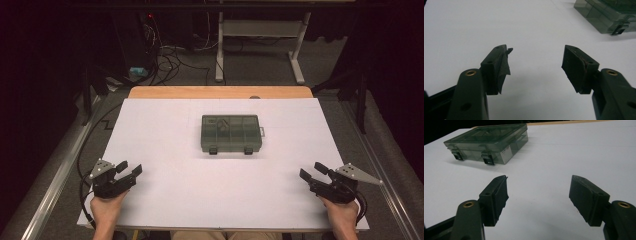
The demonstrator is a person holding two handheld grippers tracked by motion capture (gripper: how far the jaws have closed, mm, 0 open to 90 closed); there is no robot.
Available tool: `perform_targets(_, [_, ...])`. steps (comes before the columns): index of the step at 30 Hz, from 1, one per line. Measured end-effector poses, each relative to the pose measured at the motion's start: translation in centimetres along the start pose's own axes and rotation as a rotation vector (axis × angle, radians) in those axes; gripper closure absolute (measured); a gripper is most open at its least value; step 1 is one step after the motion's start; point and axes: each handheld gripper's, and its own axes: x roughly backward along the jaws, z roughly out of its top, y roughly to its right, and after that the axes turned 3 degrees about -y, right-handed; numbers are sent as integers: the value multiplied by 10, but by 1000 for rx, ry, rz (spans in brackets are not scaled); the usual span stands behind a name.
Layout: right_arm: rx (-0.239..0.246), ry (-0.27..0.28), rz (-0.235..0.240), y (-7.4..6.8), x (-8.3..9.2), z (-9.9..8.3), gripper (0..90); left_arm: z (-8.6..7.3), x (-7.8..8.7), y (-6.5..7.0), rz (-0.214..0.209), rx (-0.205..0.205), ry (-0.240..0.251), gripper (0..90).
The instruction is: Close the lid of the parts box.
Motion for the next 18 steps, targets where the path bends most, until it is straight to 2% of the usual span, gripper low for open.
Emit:
perform_targets(5, [38,-2,-1,-2,0,1,306,1,0,4,-21,-35,-7,374])
perform_targets(12, [54,-6,-9,-4,-1,2,289,2,2,10,-31,-74,-1,371])
perform_targets(18, [59,0,-15,-7,1,2,284,1,4,11,-32,-65,6,372])
